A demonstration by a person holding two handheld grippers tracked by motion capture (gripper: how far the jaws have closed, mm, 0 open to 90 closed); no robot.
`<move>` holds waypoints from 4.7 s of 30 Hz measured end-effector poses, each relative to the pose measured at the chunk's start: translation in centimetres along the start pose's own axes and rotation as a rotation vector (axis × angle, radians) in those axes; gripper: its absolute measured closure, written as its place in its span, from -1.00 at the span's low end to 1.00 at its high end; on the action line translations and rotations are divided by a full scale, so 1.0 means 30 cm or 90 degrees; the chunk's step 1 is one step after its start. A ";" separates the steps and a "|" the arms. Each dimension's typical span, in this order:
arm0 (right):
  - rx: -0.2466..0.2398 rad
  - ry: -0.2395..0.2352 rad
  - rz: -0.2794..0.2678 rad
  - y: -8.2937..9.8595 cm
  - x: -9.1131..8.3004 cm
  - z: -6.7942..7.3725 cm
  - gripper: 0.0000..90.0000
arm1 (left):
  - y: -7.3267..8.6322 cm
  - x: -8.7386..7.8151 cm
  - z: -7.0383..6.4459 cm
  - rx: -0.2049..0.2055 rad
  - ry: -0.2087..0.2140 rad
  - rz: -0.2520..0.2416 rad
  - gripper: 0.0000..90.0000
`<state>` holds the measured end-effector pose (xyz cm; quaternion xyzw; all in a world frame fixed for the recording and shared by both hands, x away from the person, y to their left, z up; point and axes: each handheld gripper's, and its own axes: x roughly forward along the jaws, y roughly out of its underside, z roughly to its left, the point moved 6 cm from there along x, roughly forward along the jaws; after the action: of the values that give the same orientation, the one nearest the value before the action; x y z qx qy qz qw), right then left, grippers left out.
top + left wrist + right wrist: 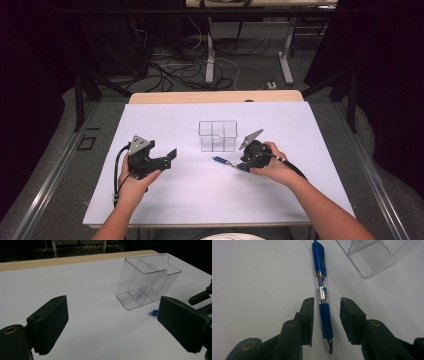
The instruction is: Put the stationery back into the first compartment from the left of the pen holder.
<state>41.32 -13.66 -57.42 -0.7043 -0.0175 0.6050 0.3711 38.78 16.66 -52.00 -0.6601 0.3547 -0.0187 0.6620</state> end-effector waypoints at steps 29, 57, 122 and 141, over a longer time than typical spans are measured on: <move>-0.021 -0.013 0.085 -0.066 0.104 0.008 0.70 | 0.016 0.006 0.015 -0.008 -0.007 0.015 -0.79; -0.064 0.029 0.083 -0.067 0.101 0.025 0.78 | 0.016 0.006 0.019 -0.006 -0.007 0.015 -0.79; -0.978 0.511 0.092 -0.116 -0.229 0.279 0.78 | -0.026 -0.001 -0.051 0.009 0.075 0.028 -0.57; -0.987 0.497 0.097 -0.123 -0.228 0.279 0.78 | -0.139 0.029 -0.201 0.163 0.140 0.068 -0.39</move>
<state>33.81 -10.03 -49.63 -0.9147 -0.2484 0.1608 -0.2751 38.30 10.51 -47.93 -0.5444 0.4540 -0.1008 0.6981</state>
